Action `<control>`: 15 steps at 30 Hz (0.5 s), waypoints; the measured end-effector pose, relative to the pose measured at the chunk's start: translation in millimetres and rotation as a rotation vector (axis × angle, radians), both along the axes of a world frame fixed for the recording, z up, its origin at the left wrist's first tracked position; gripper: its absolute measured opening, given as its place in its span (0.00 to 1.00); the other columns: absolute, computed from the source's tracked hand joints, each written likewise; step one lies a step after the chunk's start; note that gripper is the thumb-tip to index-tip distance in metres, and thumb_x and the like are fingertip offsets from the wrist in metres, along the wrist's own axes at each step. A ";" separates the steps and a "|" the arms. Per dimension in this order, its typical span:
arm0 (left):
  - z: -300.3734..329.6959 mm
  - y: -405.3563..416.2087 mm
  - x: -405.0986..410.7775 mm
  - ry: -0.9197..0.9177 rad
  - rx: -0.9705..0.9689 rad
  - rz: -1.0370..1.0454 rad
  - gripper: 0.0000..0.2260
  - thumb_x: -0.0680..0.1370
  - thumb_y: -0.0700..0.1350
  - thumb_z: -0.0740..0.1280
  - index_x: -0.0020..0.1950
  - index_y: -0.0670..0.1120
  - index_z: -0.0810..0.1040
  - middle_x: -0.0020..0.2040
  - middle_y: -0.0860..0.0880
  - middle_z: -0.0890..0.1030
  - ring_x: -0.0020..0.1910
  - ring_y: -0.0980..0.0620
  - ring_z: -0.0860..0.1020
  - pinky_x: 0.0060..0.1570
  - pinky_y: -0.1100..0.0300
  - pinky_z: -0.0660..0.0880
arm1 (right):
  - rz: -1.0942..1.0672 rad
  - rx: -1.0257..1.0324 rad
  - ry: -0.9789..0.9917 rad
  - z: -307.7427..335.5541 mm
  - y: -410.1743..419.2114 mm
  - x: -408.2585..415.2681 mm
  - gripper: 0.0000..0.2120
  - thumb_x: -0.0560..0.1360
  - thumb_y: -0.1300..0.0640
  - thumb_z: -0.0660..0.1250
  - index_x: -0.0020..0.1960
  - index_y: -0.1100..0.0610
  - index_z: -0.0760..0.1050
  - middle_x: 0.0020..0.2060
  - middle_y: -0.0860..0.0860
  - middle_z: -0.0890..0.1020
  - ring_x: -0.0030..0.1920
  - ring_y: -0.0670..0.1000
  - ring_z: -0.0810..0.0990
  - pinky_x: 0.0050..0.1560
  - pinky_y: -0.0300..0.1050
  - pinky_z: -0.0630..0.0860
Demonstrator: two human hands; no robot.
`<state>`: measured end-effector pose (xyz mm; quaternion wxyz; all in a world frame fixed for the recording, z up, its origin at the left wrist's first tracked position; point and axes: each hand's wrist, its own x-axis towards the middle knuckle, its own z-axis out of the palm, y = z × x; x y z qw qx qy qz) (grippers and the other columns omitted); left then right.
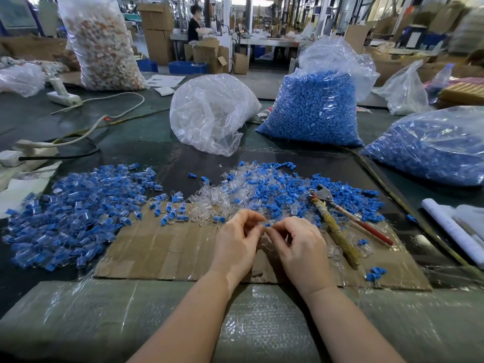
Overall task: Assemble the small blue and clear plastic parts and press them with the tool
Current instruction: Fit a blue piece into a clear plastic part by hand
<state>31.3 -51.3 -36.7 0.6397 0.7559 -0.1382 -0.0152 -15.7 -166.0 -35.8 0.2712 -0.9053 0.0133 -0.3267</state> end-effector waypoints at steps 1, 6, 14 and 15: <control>0.4 0.4 0.0 -0.001 0.004 0.004 0.11 0.76 0.36 0.66 0.42 0.53 0.76 0.39 0.51 0.80 0.38 0.57 0.78 0.42 0.62 0.78 | 0.015 0.010 -0.005 0.4 -0.2 0.0 0.06 0.71 0.57 0.72 0.39 0.57 0.78 0.34 0.50 0.79 0.38 0.54 0.77 0.43 0.51 0.74; 2.4 2.1 -0.6 0.028 -0.010 0.000 0.10 0.77 0.37 0.65 0.43 0.52 0.76 0.40 0.48 0.80 0.38 0.55 0.78 0.43 0.59 0.78 | 0.072 0.012 -0.023 1.6 -1.2 -0.6 0.09 0.71 0.59 0.73 0.50 0.56 0.80 0.41 0.49 0.79 0.44 0.51 0.77 0.47 0.49 0.76; 5.1 1.6 -1.5 0.040 -0.009 -0.021 0.09 0.77 0.36 0.65 0.43 0.50 0.76 0.38 0.48 0.79 0.35 0.55 0.78 0.41 0.56 0.79 | 0.105 -0.006 -0.015 1.3 -3.9 0.6 0.09 0.71 0.60 0.72 0.51 0.57 0.82 0.40 0.51 0.79 0.44 0.52 0.77 0.45 0.47 0.76; 4.9 1.5 -1.1 0.038 -0.001 -0.019 0.09 0.77 0.37 0.65 0.43 0.50 0.76 0.38 0.48 0.79 0.36 0.54 0.78 0.42 0.55 0.79 | 0.106 -0.007 -0.016 1.3 -4.1 0.7 0.09 0.71 0.60 0.72 0.51 0.57 0.82 0.40 0.50 0.79 0.44 0.51 0.77 0.45 0.47 0.76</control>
